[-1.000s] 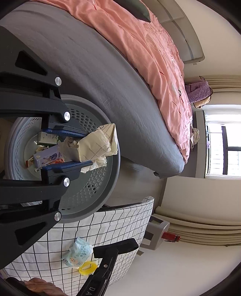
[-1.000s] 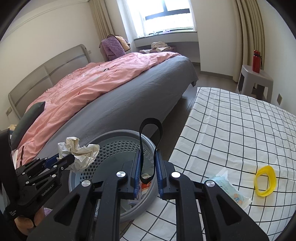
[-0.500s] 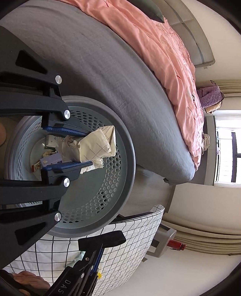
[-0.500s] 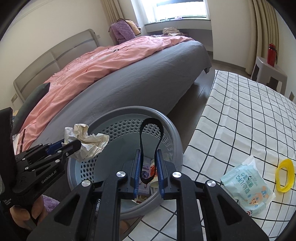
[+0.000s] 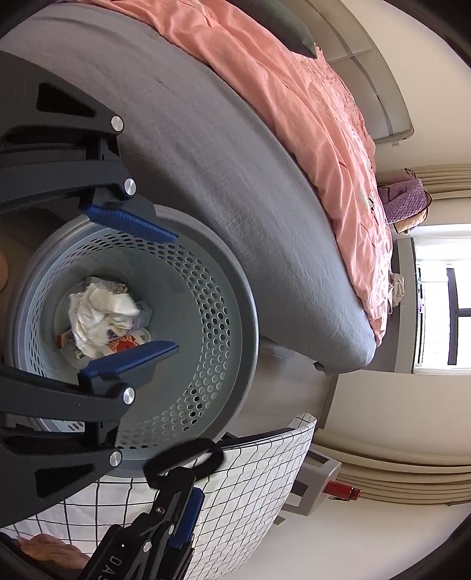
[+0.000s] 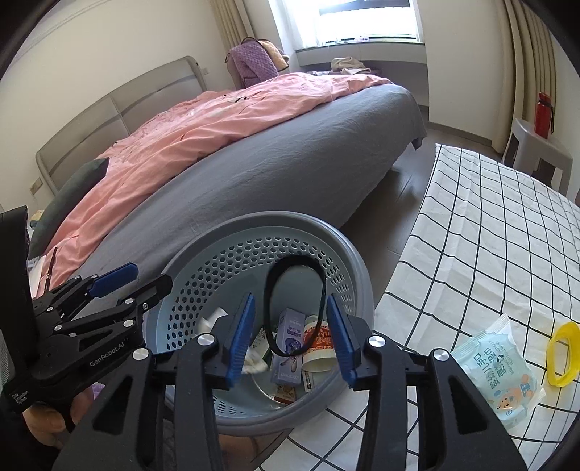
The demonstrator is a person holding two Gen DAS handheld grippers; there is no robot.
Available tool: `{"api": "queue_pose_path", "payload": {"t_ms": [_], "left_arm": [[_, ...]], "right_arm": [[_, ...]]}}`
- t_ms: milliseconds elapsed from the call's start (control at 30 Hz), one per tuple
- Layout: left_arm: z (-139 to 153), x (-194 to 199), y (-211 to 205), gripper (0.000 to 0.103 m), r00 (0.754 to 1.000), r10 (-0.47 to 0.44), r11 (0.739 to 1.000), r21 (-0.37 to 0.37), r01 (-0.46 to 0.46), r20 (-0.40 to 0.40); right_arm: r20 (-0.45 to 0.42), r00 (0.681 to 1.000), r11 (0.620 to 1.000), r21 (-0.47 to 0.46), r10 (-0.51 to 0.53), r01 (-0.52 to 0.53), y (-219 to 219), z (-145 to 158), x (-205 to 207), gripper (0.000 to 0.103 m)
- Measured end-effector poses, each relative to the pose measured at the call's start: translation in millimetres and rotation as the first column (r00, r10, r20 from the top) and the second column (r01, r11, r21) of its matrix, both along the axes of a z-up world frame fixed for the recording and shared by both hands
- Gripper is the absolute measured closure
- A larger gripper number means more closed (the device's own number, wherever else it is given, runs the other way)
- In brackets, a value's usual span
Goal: Collect trash
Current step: 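Carry the paper with the left gripper while the right gripper carries the band, releasing both into the basket, then lift both open grippers out of the basket and back toward the bed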
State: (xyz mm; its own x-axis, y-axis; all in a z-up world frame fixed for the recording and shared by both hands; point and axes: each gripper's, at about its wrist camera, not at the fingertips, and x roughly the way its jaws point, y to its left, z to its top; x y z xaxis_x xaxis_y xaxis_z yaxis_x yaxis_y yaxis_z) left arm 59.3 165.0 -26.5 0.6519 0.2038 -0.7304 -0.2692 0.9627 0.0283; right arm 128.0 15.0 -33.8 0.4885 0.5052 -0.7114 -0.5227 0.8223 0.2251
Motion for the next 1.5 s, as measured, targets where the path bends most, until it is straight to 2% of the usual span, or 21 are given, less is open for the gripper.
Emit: {"api": "queue_pose_path", "payload": {"t_ms": [400, 867, 1200, 1367, 1500], "left_arm": [[3, -3, 1, 0.038, 1.0, 0.02, 1.0, 0.015, -0.021, 0.015], [3, -2, 1, 0.034, 1.0, 0.023, 1.0, 0.019, -0.024, 0.016], [4, -2, -4, 0.029, 0.999, 0.02, 1.0, 0.023, -0.02, 0.026], [6, -3, -9, 0.028, 0.999, 0.017, 0.999, 0.029, -0.018, 0.034], [9, -5, -13, 0.026, 0.999, 0.006, 1.0, 0.021, -0.007, 0.05]], "right_arm": [[0.002, 1.0, 1.0, 0.0, -0.021, 0.021, -5, -1, 0, 0.061], [0.012, 0.999, 0.999, -0.013, -0.04, 0.04, -9, 0, -1, 0.055], [0.032, 0.997, 0.997, -0.003, -0.071, 0.071, -27, 8, -5, 0.045], [0.051, 0.995, 0.996, 0.004, -0.092, 0.092, -38, 15, -8, 0.037], [0.063, 0.992, 0.994, 0.007, -0.113, 0.113, -53, 21, -10, 0.036]]}}
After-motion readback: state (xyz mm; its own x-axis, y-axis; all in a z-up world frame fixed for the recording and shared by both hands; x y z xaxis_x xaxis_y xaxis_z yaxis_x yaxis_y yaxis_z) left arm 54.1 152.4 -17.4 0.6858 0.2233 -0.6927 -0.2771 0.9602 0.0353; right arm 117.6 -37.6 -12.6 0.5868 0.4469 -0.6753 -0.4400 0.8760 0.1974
